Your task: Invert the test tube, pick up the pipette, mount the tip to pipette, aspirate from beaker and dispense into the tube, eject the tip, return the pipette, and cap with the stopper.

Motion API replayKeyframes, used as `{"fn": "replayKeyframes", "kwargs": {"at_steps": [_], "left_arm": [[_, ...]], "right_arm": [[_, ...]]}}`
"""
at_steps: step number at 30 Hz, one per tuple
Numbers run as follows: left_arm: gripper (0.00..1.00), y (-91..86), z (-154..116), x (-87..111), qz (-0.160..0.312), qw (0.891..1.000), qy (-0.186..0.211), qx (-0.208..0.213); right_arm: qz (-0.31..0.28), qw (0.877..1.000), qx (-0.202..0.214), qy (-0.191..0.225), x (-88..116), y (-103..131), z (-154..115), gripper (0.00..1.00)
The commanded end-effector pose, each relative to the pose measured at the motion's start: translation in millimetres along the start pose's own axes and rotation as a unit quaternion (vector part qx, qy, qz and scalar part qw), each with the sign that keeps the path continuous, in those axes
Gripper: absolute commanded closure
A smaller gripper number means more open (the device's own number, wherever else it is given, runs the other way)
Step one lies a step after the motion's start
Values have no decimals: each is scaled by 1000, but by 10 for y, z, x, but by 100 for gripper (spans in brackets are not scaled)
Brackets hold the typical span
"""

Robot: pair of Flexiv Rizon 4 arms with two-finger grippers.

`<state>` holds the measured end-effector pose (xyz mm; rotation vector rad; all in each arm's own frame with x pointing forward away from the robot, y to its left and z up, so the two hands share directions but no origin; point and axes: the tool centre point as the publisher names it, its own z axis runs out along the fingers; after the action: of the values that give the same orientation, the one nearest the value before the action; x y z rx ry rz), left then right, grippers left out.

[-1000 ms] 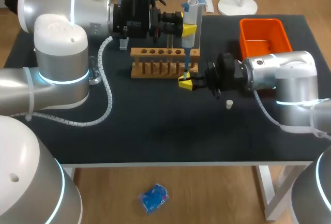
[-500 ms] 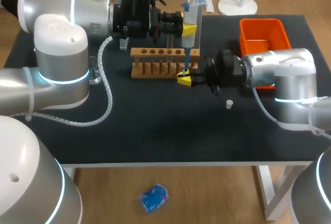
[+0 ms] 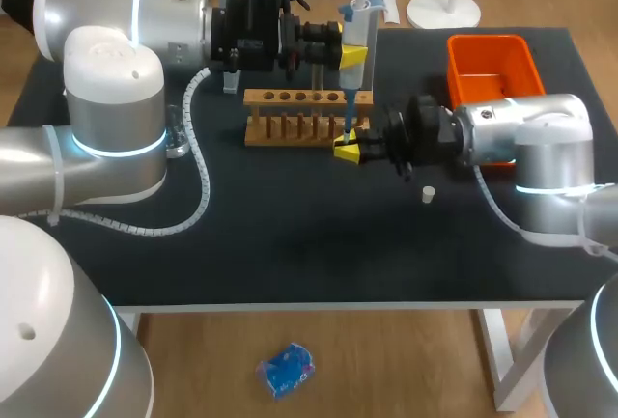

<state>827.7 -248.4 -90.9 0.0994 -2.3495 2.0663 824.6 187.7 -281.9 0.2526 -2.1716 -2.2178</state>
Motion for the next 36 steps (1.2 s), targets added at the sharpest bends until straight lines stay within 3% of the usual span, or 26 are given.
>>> {"fn": "replayKeyframes", "kwargs": {"at_steps": [1,36], "left_arm": [[100,7,6,0,1,1000,-1,2],[100,7,6,0,1,1000,-1,2]], "right_arm": [[-3,1000,0,-2,11,19,-10,100],[-33,999,20,9,71,66,-5,100]]}}
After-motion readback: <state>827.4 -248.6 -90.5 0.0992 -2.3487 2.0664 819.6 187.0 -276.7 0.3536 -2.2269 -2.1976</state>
